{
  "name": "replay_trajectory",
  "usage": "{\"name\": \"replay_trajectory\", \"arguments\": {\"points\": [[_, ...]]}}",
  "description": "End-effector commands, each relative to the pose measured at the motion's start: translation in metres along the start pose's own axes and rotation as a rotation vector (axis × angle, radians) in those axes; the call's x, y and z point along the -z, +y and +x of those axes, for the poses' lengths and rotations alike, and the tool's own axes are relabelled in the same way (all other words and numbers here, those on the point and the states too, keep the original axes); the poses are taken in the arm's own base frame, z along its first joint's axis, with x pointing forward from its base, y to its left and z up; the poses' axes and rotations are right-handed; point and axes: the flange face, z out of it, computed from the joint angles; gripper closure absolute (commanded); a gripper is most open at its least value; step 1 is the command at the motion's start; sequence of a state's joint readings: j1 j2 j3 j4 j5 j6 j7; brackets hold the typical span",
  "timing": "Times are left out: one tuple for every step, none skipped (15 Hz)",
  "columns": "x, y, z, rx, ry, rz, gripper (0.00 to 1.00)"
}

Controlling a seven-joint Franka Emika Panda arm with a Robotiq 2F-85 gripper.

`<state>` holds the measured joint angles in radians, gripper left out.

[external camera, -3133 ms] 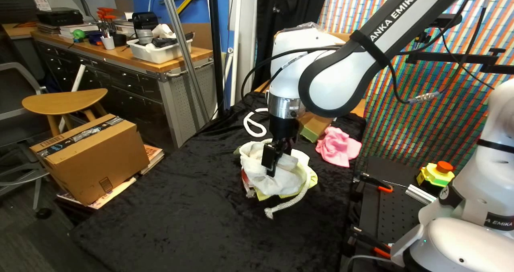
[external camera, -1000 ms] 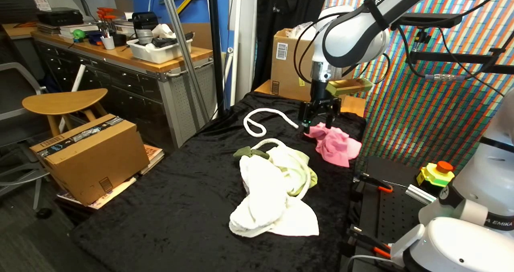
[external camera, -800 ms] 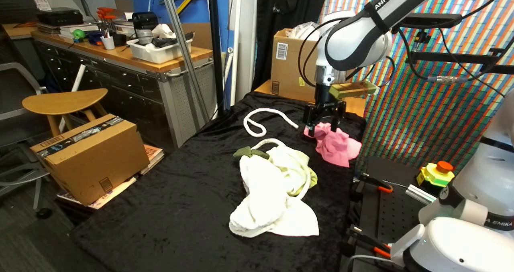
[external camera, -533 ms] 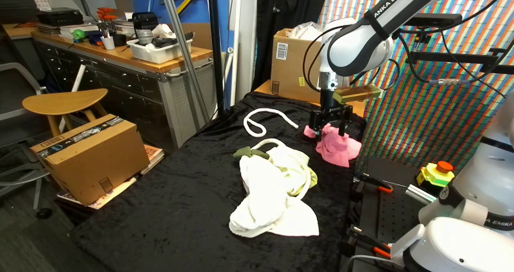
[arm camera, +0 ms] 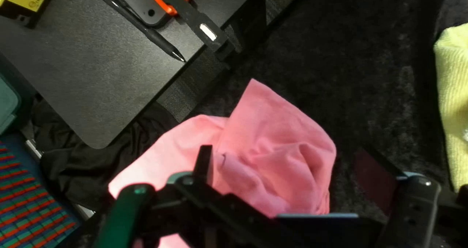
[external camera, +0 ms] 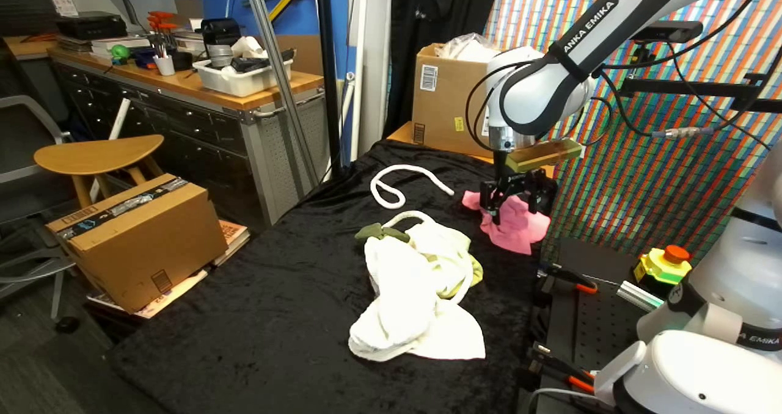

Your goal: One by one, put all the objects in the center of the table

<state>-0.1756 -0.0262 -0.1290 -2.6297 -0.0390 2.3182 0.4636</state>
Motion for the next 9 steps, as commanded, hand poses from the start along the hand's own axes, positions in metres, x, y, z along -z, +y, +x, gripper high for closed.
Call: {"name": "replay_trajectory", "arguments": {"points": [[-0.013,0.011,0.009,-0.081,0.018,-0.033,0.00],[-0.016,0.014,0.011,-0.102,0.020,-0.038,0.00],[-0.019,0.015,0.013,-0.122,0.023,-0.040,0.00],[-0.022,0.016,0.015,-0.139,0.025,-0.043,0.00],[-0.023,0.017,0.016,-0.153,0.026,-0.043,0.00],[-0.026,0.017,0.018,-0.164,0.028,-0.042,0.00],[-0.027,0.016,0.019,-0.173,0.032,-0.043,0.00],[-0.029,0.016,0.021,-0.183,0.038,-0.040,0.00],[-0.030,0.015,0.023,-0.193,0.043,-0.034,0.00]]}}
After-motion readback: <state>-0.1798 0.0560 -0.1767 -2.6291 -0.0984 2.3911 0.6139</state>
